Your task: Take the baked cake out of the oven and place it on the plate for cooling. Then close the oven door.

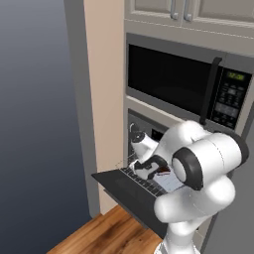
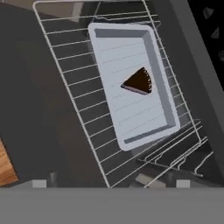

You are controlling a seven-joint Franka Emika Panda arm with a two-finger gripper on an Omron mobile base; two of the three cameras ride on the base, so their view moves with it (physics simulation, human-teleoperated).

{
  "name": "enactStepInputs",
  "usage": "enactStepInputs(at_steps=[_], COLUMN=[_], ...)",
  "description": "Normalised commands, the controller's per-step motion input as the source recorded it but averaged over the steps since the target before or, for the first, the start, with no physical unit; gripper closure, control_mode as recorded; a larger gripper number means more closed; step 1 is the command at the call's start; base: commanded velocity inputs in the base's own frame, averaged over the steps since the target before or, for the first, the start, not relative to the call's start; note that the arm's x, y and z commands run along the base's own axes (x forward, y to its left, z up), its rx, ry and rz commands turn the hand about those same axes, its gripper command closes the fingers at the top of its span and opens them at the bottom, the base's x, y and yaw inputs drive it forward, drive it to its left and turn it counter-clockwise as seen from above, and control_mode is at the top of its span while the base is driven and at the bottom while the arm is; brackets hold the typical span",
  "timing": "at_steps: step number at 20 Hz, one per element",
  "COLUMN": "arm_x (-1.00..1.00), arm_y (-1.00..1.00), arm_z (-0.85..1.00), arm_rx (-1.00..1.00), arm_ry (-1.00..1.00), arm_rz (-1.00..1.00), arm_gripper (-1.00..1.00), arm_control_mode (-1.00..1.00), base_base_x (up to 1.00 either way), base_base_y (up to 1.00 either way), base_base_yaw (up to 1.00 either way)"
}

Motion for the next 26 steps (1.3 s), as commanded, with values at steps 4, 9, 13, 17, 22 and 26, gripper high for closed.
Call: enactStepInputs(at_steps=[4,9,13,17,22,26], arm_x=[0.00,0.00,0.02,0.00,0.13,0.37], arm_y=[-0.30,0.00,0.00,0.00,-0.03,-0.22], arm_z=[0.00,0.06,0.01,0.00,0.00,0.00], arm_rx=[-0.22,-0.38,-0.43,-0.29,-0.11,-0.09], arm_ry=[0.05,0.21,0.27,0.24,0.20,0.21], arm_rz=[0.69,0.50,0.32,0.23,0.16,0.17], arm_gripper=[-1.00,-1.00,-1.00,-1.00,-1.00,-1.00], arm_control_mode=[-1.00,-1.00,-1.00,-1.00,-1.00,-1.00], base_base_x=[0.00,0.00,0.00,0.00,0.00,0.00], base_base_y=[0.00,0.00,0.00,0.00,0.00,0.00], base_base_yaw=[0.00,0.00,0.00,0.00,0.00,0.00])
